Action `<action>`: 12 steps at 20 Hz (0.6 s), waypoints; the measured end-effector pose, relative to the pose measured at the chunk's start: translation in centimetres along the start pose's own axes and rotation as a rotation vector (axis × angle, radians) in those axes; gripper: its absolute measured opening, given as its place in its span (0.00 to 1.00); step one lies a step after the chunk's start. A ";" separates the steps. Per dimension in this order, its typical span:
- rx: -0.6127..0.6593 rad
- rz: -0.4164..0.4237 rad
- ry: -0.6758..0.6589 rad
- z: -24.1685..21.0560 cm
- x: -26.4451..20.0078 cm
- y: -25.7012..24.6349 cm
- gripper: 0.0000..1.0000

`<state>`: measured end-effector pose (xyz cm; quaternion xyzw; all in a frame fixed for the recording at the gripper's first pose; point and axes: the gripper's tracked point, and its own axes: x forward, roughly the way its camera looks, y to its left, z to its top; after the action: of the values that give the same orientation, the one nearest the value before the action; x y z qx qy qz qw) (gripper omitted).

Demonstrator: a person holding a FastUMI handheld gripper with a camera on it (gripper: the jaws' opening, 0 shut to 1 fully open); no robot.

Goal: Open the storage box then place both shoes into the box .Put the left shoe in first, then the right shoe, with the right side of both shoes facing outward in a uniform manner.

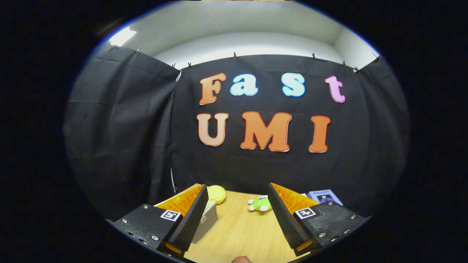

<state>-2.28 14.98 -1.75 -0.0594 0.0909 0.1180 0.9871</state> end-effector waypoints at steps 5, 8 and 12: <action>-0.035 -0.026 -0.113 1.5 -4.3 -3.7 0.98; -0.051 -0.064 -0.146 1.4 -5.9 -6.5 0.97; -0.039 -0.104 -0.162 1.5 -6.9 -10.0 0.98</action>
<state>-6.18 3.97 2.02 -0.0736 0.0051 0.0727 0.9946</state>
